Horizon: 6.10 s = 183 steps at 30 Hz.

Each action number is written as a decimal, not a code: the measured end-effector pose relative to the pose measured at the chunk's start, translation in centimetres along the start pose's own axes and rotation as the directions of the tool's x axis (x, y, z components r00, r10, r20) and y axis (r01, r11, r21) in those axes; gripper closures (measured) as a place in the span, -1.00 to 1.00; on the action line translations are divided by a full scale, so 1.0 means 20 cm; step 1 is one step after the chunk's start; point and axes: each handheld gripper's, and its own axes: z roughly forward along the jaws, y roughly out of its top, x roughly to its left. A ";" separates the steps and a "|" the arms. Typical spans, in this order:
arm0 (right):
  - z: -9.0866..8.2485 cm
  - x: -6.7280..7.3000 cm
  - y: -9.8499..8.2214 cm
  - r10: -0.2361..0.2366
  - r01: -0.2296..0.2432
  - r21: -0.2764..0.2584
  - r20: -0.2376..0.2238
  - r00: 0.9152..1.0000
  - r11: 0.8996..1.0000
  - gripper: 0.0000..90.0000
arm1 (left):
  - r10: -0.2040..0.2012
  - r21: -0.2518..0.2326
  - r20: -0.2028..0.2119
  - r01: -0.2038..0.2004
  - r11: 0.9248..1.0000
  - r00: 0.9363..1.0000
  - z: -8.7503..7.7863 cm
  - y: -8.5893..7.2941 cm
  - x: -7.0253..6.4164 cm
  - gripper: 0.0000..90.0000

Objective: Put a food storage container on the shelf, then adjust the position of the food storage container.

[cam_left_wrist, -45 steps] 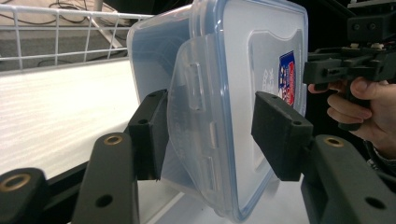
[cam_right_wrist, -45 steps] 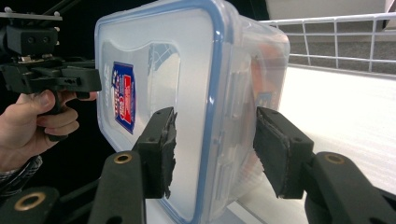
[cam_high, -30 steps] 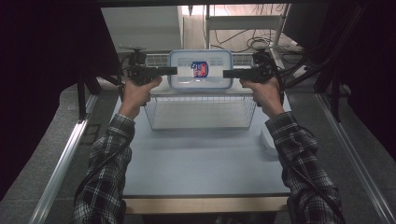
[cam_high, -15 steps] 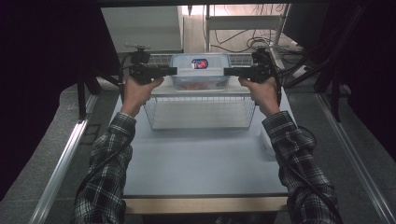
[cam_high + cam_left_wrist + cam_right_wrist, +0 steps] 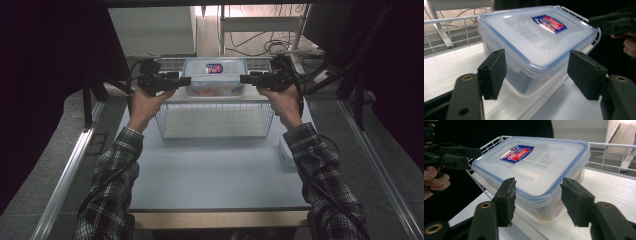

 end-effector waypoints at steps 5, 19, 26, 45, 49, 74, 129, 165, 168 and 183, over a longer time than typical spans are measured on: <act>-0.02 0.02 -0.03 -0.043 0.043 0.006 0.002 0.999 0.999 -0.26 | 0.041 0.009 -0.001 -0.041 0.999 0.999 -0.03 -0.05 -0.04 -0.47; -0.05 0.07 -0.16 -0.129 0.129 0.017 0.022 0.991 0.992 -0.66 | 0.048 0.034 0.013 -0.048 0.998 0.999 -0.08 -0.25 -0.12 -0.76; -0.09 0.10 -0.24 -0.153 0.153 0.014 0.009 0.988 0.988 -0.77 | 0.052 0.040 0.027 -0.053 0.998 0.998 -0.11 -0.36 -0.16 -0.81; -0.17 0.16 -0.49 -0.225 0.225 0.029 -0.015 0.974 0.974 -0.87 | 0.156 0.086 -0.069 -0.150 0.985 0.985 -0.18 -0.64 -0.30 -0.91; -0.18 0.16 -0.55 -0.234 0.235 0.033 -0.026 0.972 0.971 -0.89 | 0.172 0.086 -0.082 -0.165 0.983 0.982 -0.18 -0.70 -0.32 -0.92; -0.23 0.18 -0.87 -0.228 0.229 0.067 -0.022 0.973 0.971 -0.97 | 0.174 0.067 -0.077 -0.169 0.983 0.982 -0.20 -0.99 -0.36 -0.90; -0.58 -0.41 -1.01 -0.073 -0.010 0.165 0.485 0.872 0.986 0.98 | 0.166 0.157 -0.126 -0.146 0.977 0.978 -0.13 -1.20 -0.31 -0.92; -0.47 -0.49 -1.07 -0.055 -0.049 0.223 0.438 0.897 0.974 0.98 | 0.222 0.199 -0.121 -0.196 0.960 0.968 -0.10 -1.20 -0.34 -0.92; -0.45 -0.45 -1.07 -0.051 -0.047 0.232 0.400 0.915 0.972 0.98 | 0.208 0.191 -0.117 -0.183 0.964 0.971 -0.10 -1.21 -0.33 -0.92; -0.25 -0.23 -1.06 -0.108 0.036 0.291 0.234 0.966 0.956 0.98 | 0.204 0.201 -0.101 -0.181 0.963 0.974 -0.08 -1.21 -0.33 -0.92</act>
